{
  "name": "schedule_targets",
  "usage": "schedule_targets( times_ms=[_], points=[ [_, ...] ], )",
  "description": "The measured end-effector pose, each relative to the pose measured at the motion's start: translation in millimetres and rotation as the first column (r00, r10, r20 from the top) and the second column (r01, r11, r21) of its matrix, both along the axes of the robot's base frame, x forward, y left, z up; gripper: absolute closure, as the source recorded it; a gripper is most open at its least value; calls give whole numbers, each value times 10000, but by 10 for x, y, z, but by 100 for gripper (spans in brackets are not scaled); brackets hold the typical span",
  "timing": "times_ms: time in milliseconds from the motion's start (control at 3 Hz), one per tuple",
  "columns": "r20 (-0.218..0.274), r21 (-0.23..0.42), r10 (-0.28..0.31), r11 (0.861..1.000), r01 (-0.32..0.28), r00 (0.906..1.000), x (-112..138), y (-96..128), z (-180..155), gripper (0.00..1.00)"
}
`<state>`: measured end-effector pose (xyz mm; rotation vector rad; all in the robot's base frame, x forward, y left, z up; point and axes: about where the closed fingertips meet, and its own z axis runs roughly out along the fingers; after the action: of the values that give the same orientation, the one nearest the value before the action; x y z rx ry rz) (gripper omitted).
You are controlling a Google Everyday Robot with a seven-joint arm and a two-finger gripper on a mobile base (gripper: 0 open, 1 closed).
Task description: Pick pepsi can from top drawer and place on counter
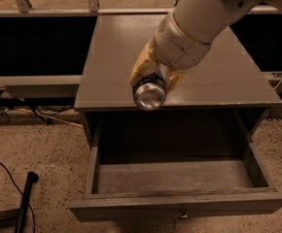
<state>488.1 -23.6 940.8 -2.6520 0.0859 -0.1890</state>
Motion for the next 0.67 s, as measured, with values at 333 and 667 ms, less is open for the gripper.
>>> schedule_targets(
  times_ms=[333,667],
  points=[
    [-39,70,520,9986,-519,9986,331,379,-433,58],
    [-443,-36,548,9985,-550,9975,712,730,-1234,58]
  ],
)
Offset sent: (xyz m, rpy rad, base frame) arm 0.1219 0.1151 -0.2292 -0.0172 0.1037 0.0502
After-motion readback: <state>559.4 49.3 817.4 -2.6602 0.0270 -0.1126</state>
